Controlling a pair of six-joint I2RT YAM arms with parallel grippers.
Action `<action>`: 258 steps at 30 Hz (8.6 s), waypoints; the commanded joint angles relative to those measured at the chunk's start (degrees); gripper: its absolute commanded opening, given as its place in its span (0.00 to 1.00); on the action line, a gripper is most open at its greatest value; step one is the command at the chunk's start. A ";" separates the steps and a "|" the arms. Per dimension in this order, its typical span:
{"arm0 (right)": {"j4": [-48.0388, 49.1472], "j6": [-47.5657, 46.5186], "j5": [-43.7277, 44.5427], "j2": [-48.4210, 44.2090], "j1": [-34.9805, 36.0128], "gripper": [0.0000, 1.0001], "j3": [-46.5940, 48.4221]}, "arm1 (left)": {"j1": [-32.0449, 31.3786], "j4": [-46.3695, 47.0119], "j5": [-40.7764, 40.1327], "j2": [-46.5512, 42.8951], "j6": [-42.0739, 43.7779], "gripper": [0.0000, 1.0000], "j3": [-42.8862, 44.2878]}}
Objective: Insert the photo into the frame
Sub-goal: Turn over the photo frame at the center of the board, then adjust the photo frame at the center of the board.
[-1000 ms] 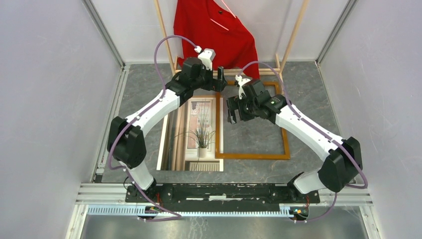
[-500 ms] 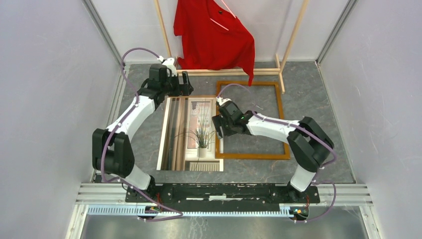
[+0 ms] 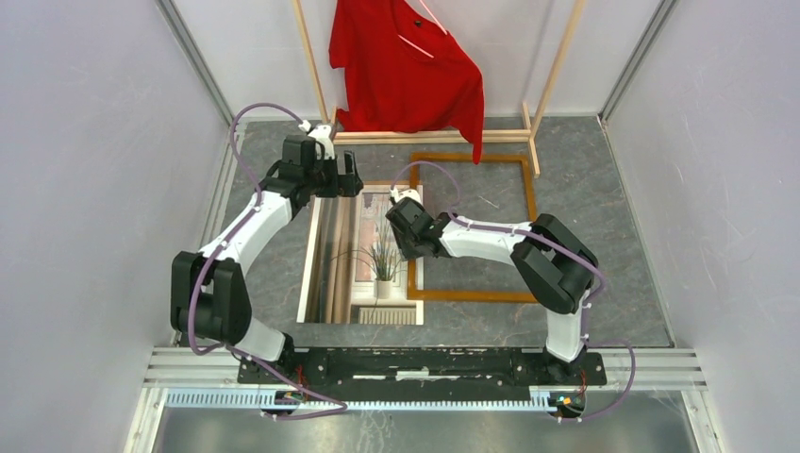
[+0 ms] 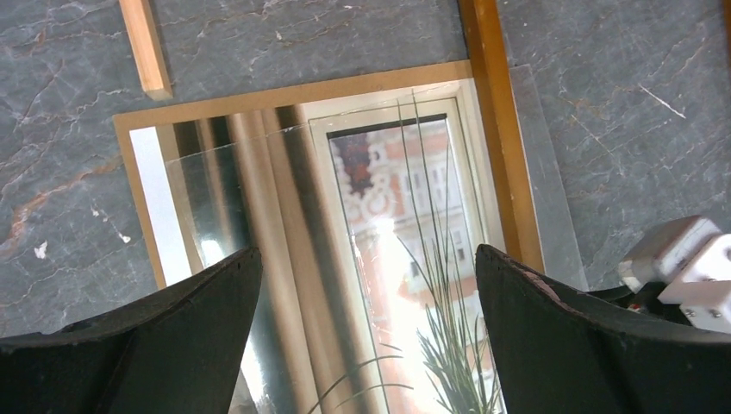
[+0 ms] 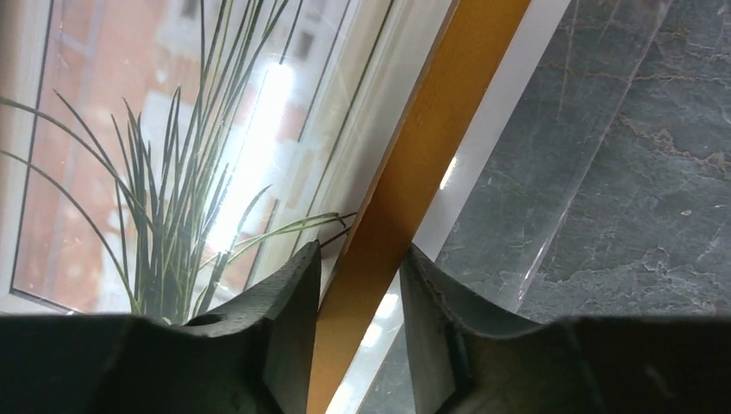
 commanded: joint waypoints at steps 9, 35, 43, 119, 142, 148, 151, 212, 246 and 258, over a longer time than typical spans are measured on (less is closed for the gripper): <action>-4.51 3.90 -0.18 -3.66 0.72 0.00 5.45 | 1.24 -0.38 -1.15 -4.62 4.74 1.00 -2.09; 22.98 41.54 -34.08 -33.89 -7.03 0.00 0.79 | 1.33 -0.83 8.19 -13.01 -0.37 1.00 -1.29; 32.48 48.69 -32.27 -41.59 -11.99 0.00 -17.17 | 1.25 0.22 8.22 -12.86 -0.45 1.00 -0.17; -38.18 -13.85 18.06 -43.28 -28.78 0.07 -2.21 | -10.89 -5.91 -5.21 -1.95 14.09 1.00 3.06; -27.45 -17.22 17.94 -33.34 -28.73 0.03 -18.56 | -10.33 -4.18 -4.20 -5.60 14.95 1.00 -0.90; -24.45 -17.11 16.58 -29.85 -28.74 0.02 -19.44 | -9.91 -3.98 -4.46 -5.55 15.18 1.00 -1.60; -22.58 -16.85 15.07 -27.69 -28.76 0.02 -19.14 | -9.67 -4.01 -4.82 -5.42 15.35 1.00 -1.90; -0.71 -9.66 4.33 1.66 -3.28 0.47 2.35 | 22.28 -8.39 -11.93 5.60 40.31 1.00 -10.26; 6.92 4.21 -16.74 2.16 -6.04 0.70 5.72 | 25.97 -11.55 -10.55 5.96 40.12 1.00 1.15; 4.07 1.86 -4.78 -7.44 -0.51 0.77 3.30 | 33.17 -15.22 -7.37 3.52 46.62 1.00 -3.07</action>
